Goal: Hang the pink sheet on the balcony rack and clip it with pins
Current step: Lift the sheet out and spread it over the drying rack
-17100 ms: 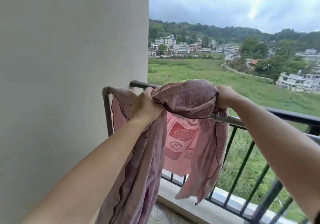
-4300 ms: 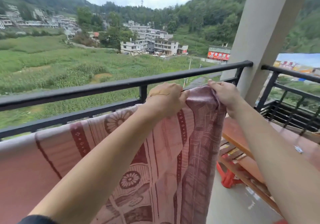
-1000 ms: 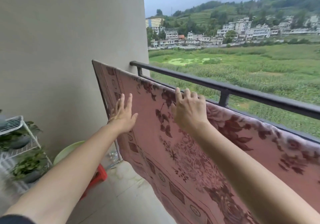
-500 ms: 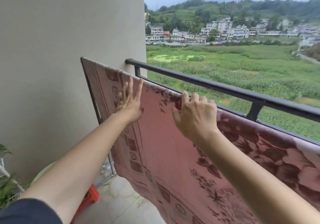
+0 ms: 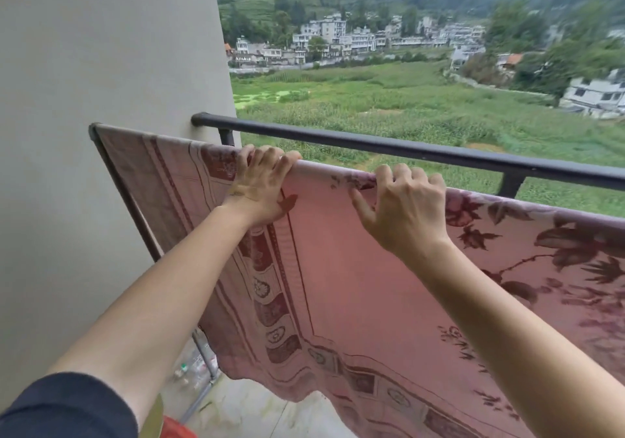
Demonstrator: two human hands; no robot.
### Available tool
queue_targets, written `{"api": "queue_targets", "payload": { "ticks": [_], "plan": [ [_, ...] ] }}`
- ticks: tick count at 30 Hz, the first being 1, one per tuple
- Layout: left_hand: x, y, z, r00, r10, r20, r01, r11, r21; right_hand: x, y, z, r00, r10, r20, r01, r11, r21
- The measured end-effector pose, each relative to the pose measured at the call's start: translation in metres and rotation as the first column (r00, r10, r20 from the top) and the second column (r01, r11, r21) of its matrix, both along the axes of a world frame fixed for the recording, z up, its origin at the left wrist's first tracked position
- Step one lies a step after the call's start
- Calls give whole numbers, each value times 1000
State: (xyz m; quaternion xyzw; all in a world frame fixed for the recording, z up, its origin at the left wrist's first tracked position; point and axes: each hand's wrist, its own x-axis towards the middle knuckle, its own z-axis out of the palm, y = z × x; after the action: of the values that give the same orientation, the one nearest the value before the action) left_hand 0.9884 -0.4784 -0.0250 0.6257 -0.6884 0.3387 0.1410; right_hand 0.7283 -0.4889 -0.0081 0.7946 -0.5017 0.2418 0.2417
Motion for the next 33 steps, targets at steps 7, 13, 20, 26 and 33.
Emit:
{"api": "queue_targets", "payload": {
  "ticks": [7, 13, 20, 26, 33],
  "plan": [
    [62, -7, 0, 964, -256, -67, 248, 963, -106, 64, -10, -5, 999, 22, 29, -21, 998, -60],
    [138, -11, 6, 962, -135, -239, 109, 987, -121, 133, -12, 3, 990, 90, 104, -88, 996, -29],
    [229, -18, -4, 985, -80, -151, 66, 993, -100, 199, -17, 7, 992, 124, 34, -125, 992, 21],
    [291, -13, -15, 942, -49, -332, -21, 978, -205, 262, -17, 12, 988, 155, -18, -154, 987, 44],
    [389, -4, -38, 571, 53, -819, -317, 935, -160, 362, -17, 14, 990, 137, -37, -135, 990, 44]
  ]
}}
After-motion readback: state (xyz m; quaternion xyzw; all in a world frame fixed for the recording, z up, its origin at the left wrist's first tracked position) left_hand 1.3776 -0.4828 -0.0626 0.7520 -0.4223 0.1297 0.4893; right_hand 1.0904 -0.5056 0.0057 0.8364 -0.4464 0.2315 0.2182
